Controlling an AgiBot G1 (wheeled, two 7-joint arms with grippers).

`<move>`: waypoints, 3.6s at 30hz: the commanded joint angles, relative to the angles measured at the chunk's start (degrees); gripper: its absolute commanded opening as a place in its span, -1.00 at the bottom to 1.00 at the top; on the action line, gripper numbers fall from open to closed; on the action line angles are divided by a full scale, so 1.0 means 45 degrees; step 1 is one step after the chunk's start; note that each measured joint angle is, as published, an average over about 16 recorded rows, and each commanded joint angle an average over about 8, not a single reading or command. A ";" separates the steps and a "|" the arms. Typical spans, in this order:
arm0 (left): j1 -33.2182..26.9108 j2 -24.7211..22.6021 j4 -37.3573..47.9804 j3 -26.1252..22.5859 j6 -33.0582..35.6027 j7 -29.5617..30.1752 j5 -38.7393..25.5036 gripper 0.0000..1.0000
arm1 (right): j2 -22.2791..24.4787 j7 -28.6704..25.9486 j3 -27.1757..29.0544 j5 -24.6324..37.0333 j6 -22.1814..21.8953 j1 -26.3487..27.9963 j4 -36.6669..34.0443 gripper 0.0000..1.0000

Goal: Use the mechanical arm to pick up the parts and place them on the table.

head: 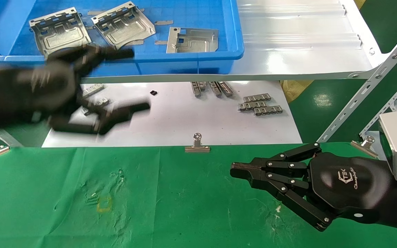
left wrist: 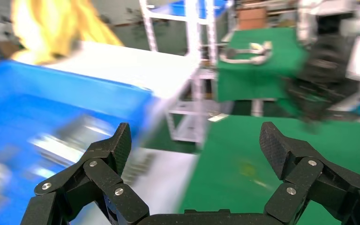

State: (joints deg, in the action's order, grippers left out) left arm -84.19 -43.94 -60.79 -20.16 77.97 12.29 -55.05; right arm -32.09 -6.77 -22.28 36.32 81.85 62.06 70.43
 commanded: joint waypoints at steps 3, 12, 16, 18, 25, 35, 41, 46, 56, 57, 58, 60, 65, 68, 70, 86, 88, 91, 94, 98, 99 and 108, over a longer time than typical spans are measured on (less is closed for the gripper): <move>-0.2484 -0.1252 0.2097 -0.0768 -0.0557 0.0067 -0.1660 1.00 | 0.0000 0.0000 0.0000 0.0000 0.0000 0.0000 0.0000 -1.00; -0.6251 -0.4273 0.8604 -0.2211 -0.3843 -0.0808 -0.4921 0.61 | 0.0000 0.0000 0.0000 0.0000 0.0000 0.0000 0.0000 -0.94; -0.7020 -0.5058 1.0318 -0.2589 -0.5280 -0.1049 -0.5743 -0.39 | 0.0000 0.0000 0.0000 0.0000 0.0000 0.0000 0.0000 -0.04; -0.7286 -0.5259 1.0910 -0.2756 -0.5573 -0.1121 -0.6034 -0.86 | 0.0000 0.0000 0.0000 0.0000 0.0000 0.0000 0.0000 0.46; -0.7872 -0.5320 1.2059 -0.3223 -0.5125 -0.1333 -0.6712 -1.00 | 0.0000 0.0000 0.0000 0.0000 0.0000 0.0000 0.0000 1.00; -0.8254 -0.5020 1.2728 -0.3408 -0.3981 -0.1677 -0.6947 -1.00 | 0.0000 0.0000 0.0000 0.0000 0.0000 0.0000 0.0000 1.00; -0.8261 -0.4946 1.2953 -0.3390 -0.3758 -0.1982 -0.6917 -1.00 | 0.0000 0.0000 0.0000 0.0000 0.0000 0.0000 0.0000 1.00; -0.8260 -0.4961 1.3103 -0.3362 -0.3916 -0.2184 -0.6881 -1.00 | 0.0000 0.0000 0.0000 0.0000 0.0000 0.0000 0.0000 1.00; -0.8294 -0.4961 1.3295 -0.3207 -0.4075 -0.2378 -0.6664 -1.00 | 0.0000 0.0000 -0.0001 0.0000 0.0000 0.0000 0.0000 1.00; -0.8292 -0.4945 1.3300 -0.3162 -0.4105 -0.2402 -0.6598 -1.00 | 0.0000 0.0000 -0.0001 0.0000 0.0000 0.0000 0.0000 1.00; -0.8293 -0.4928 1.3299 -0.3110 -0.4145 -0.2431 -0.6525 -1.00 | 0.0000 0.0000 -0.0001 0.0000 0.0000 0.0000 0.0000 1.00; -0.8294 -0.4888 1.3279 -0.2986 -0.4248 -0.2516 -0.6348 -1.00 | 0.0000 0.0000 -0.0001 0.0000 0.0000 0.0000 0.0000 1.00; -0.8342 -0.4751 1.3118 -0.2599 -0.4441 -0.2895 -0.5795 -1.00 | 0.0000 0.0000 -0.0001 0.0000 0.0000 0.0000 0.0000 1.00; -0.8436 -0.4679 1.2996 -0.2363 -0.4518 -0.3164 -0.5460 -1.00 | 0.0000 0.0000 -0.0001 0.0000 0.0000 0.0000 0.0000 1.00; -0.8520 -0.4630 1.2911 -0.2239 -0.4416 -0.3328 -0.5281 -1.00 | 0.0000 0.0000 -0.0001 0.0000 0.0000 0.0000 0.0000 1.00; -0.8664 -0.3239 1.1648 -0.1939 0.2865 -0.5303 -0.4313 -1.00 | 0.0000 0.0000 -0.0001 -0.0001 0.0000 0.0000 0.0000 1.00; -0.8521 -0.3053 1.1310 -0.2027 0.3044 -0.5446 -0.4170 -1.00 | 0.0000 0.0000 -0.0001 -0.0001 0.0000 0.0000 0.0000 1.00; -0.8164 -0.2685 1.0527 -0.2255 0.3122 -0.5478 -0.3812 -1.00 | 0.0000 0.0000 -0.0001 -0.0001 0.0000 0.0000 0.0000 1.00; -0.7658 -0.2160 0.9422 -0.2552 0.3148 -0.5315 -0.3169 -1.00 | 0.0000 0.0000 -0.0001 -0.0001 0.0000 0.0000 0.0000 1.00; -0.6850 -0.1184 0.7478 -0.3050 0.3152 -0.4812 -0.1796 -1.00 | 0.0000 0.0000 -0.0001 -0.0001 0.0000 0.0000 0.0000 1.00; -0.6638 -0.0899 0.6929 -0.3206 0.3150 -0.4638 -0.1385 -1.00 | 0.0000 0.0000 -0.0001 -0.0001 0.0000 0.0000 0.0000 1.00; -0.4975 0.1666 0.2683 -0.5146 0.3032 -0.3605 0.1709 -1.00 | 0.0000 0.0001 -0.0001 -0.0001 0.0000 0.0000 0.0000 1.00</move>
State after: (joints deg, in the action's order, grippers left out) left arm -106.74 -37.49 -46.66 -43.13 91.48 -4.88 -49.38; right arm -32.08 -6.77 -22.29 36.32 81.84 62.07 70.43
